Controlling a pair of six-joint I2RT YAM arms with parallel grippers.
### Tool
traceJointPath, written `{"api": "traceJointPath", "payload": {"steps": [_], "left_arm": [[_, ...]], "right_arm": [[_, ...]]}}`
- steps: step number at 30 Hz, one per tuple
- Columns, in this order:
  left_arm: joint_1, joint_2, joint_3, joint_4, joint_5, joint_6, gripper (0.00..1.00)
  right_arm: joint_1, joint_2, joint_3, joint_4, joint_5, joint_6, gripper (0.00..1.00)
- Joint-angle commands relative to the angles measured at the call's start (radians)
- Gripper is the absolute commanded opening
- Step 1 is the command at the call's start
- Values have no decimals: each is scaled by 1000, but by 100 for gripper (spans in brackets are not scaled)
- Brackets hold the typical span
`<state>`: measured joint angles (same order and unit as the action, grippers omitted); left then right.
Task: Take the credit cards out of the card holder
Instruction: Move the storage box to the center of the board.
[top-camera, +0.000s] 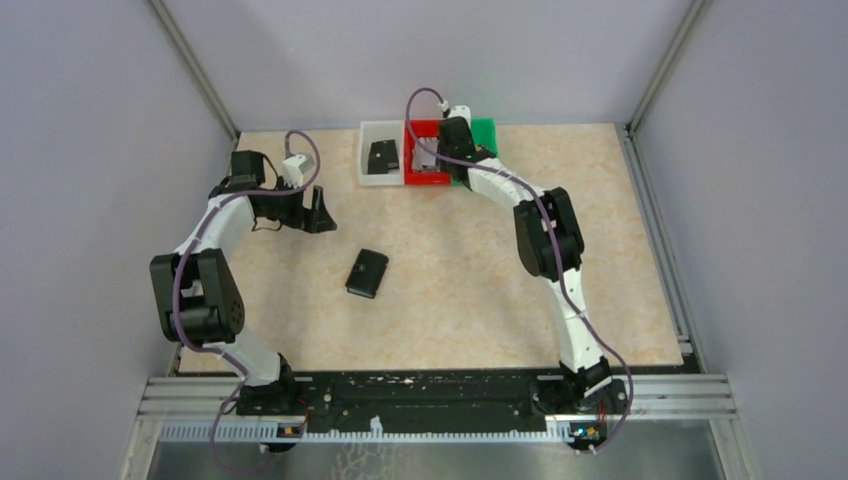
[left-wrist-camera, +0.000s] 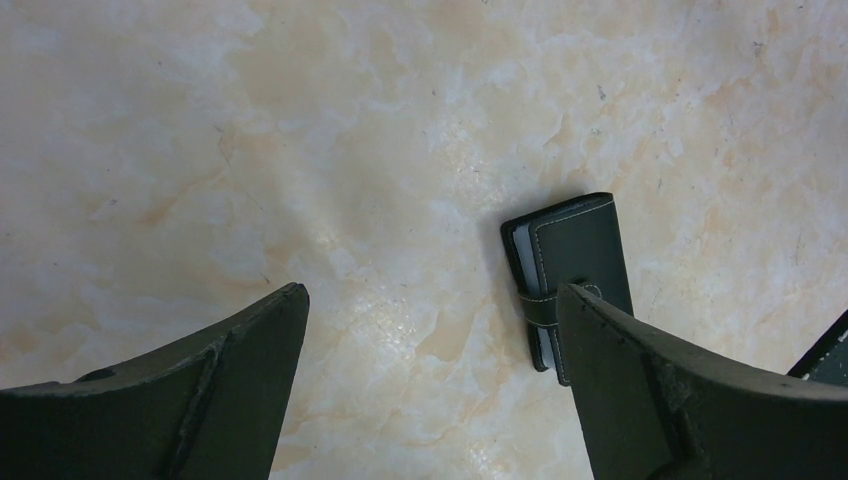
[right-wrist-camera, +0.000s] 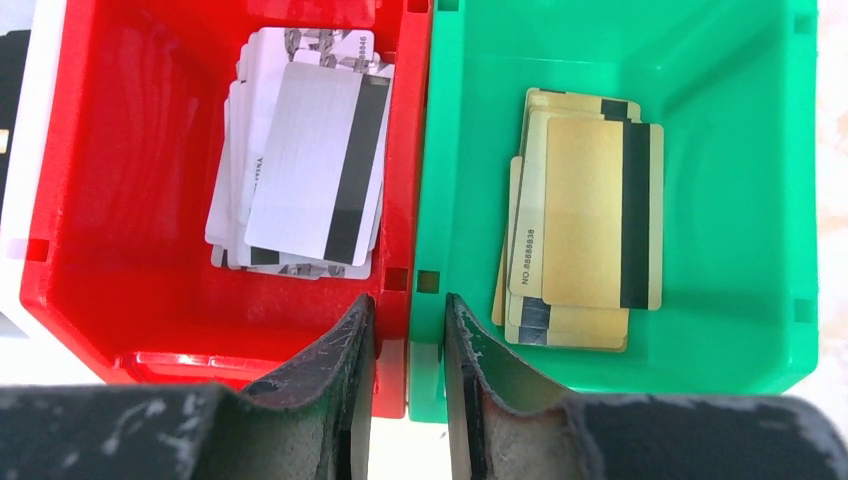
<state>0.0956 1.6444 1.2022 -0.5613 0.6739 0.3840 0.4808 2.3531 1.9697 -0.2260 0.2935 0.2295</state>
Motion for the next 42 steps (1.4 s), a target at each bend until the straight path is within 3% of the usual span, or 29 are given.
{"api": "traceJointPath", "payload": {"steps": [1,5,10,21,39,40,42], "left_arm": [[-5,-18,23,-57,15,59,99],[-5,-24,28,-97,6,91,99],[-5,-44,29,-137,-7,122,98],[-6,-84,21,-195,-10,153,98],[-5,-141,-35,-236,1,212,98],[-6,-144,-42,-227,-1,211,98],[-6,-151,-53,-213,-7,209,98]], "right_arm": [[45,-109,-94,20,23,24,15],[56,-190,-241,70,23,68,11],[81,-296,-406,122,53,122,0],[131,-519,-731,199,113,258,0],[168,-601,-790,216,136,192,0],[167,-610,-790,214,135,188,5],[168,-630,-785,200,138,189,31]]}}
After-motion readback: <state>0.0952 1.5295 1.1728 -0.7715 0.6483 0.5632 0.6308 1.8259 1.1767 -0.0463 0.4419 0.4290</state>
